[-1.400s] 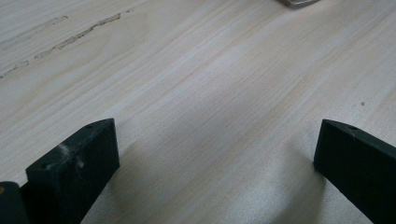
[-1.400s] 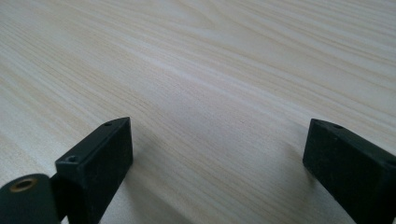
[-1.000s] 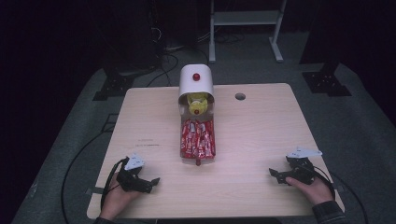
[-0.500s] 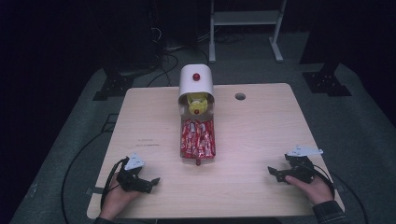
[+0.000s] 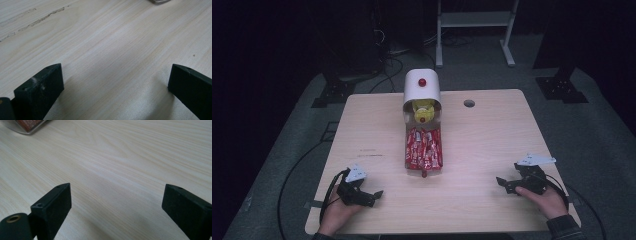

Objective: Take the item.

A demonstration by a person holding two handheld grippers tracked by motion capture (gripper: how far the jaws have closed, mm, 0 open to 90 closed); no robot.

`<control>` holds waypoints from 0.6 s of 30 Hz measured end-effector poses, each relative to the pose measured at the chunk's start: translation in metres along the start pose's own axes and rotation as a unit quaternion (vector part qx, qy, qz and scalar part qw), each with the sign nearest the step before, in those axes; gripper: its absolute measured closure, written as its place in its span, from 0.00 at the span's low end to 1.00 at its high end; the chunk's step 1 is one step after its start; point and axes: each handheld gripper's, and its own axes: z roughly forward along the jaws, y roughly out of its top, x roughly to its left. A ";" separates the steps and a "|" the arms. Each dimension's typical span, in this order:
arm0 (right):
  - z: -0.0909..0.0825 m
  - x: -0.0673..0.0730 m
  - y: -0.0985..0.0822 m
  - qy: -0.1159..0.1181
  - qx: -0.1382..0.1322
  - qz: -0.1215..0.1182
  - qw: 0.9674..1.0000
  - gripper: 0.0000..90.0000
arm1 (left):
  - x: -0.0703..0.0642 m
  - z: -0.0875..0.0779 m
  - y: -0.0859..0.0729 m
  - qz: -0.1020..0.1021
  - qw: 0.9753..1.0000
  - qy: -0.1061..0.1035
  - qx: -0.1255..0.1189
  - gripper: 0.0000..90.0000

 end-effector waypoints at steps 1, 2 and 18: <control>0.000 0.001 0.001 0.001 -0.001 0.000 1.000 0.09 | 0.000 0.000 0.000 0.000 1.000 0.000 0.000 0.00; 0.000 0.001 0.002 0.001 -0.002 -0.001 1.000 0.09 | 0.000 0.000 0.000 0.000 1.000 0.000 0.000 0.00; 0.002 0.005 0.014 0.013 -0.004 -0.005 1.000 0.09 | 0.000 0.000 0.000 0.000 1.000 0.000 0.000 0.00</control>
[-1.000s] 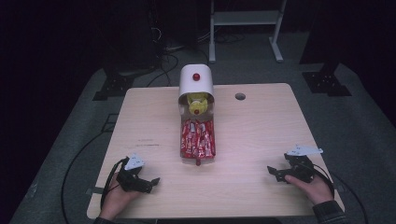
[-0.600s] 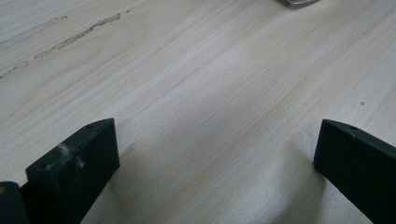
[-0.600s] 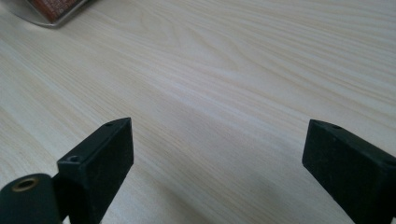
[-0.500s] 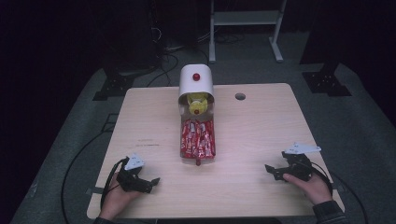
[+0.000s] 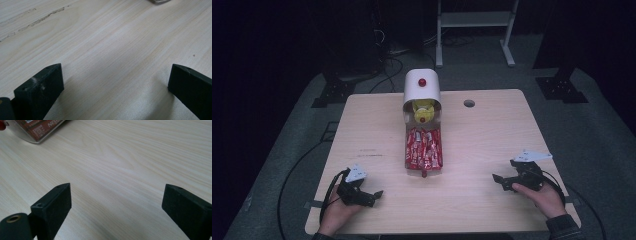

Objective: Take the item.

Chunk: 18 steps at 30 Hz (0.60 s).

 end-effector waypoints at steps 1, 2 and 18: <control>0.000 0.000 0.001 0.001 0.000 -0.002 1.000 0.09 | 0.000 0.000 0.000 0.000 1.000 0.000 0.000 0.00; 0.001 0.000 0.002 0.002 0.000 -0.002 1.000 0.09 | 0.000 0.000 0.000 0.000 1.000 0.000 0.000 0.00; 0.005 0.004 0.015 0.011 -0.005 -0.006 1.000 0.09 | 0.000 0.000 0.000 0.000 1.000 0.000 0.001 0.00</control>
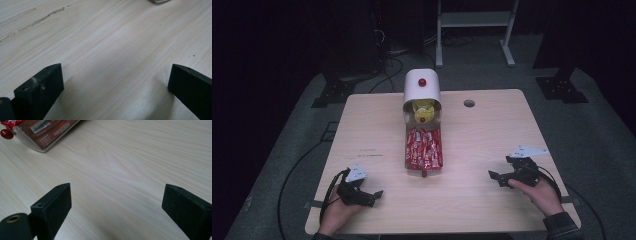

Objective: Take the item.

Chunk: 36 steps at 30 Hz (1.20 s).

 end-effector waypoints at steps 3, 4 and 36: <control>0.001 0.000 0.002 0.002 -0.001 -0.002 1.000 0.09 | 0.000 0.000 0.000 0.000 1.000 0.000 0.000 0.00; 0.001 0.000 0.003 0.001 -0.002 -0.002 1.000 0.09 | 0.000 0.000 0.000 0.000 1.000 0.000 0.000 0.00; 0.022 0.014 0.044 0.030 -0.014 -0.018 0.999 0.09 | 0.000 0.000 0.000 0.000 1.000 0.000 0.000 0.00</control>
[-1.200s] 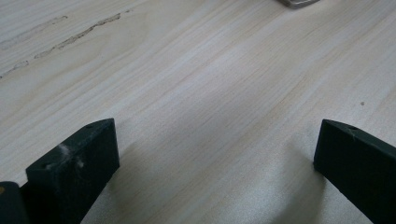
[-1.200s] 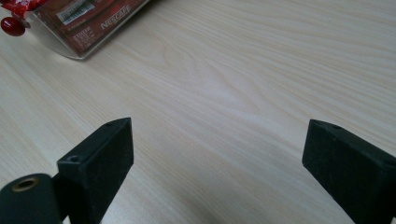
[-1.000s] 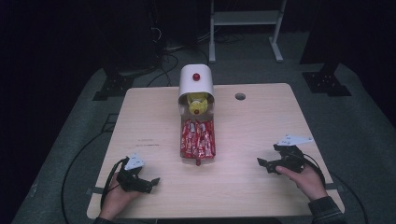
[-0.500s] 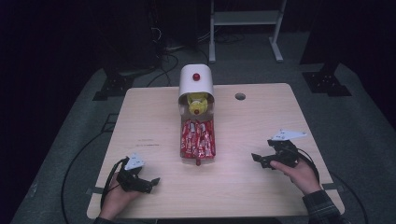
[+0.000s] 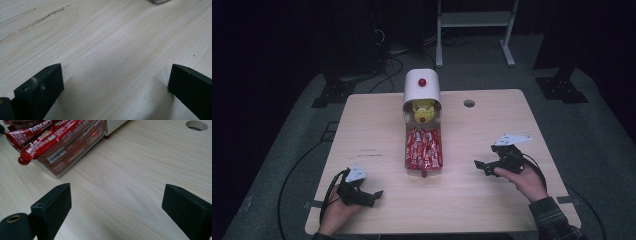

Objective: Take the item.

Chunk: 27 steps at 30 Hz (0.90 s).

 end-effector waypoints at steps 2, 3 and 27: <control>0.002 0.001 0.001 0.004 0.003 0.003 1.000 0.09 | 0.000 0.000 0.000 0.000 1.000 0.000 0.000 0.00; 0.002 0.001 0.001 0.004 0.003 0.003 1.000 0.09 | 0.000 0.000 0.000 0.000 1.000 0.000 0.000 0.00; 0.021 0.014 0.031 0.026 0.000 -0.012 1.000 0.09 | 0.000 0.000 0.000 0.000 1.000 0.000 0.000 0.00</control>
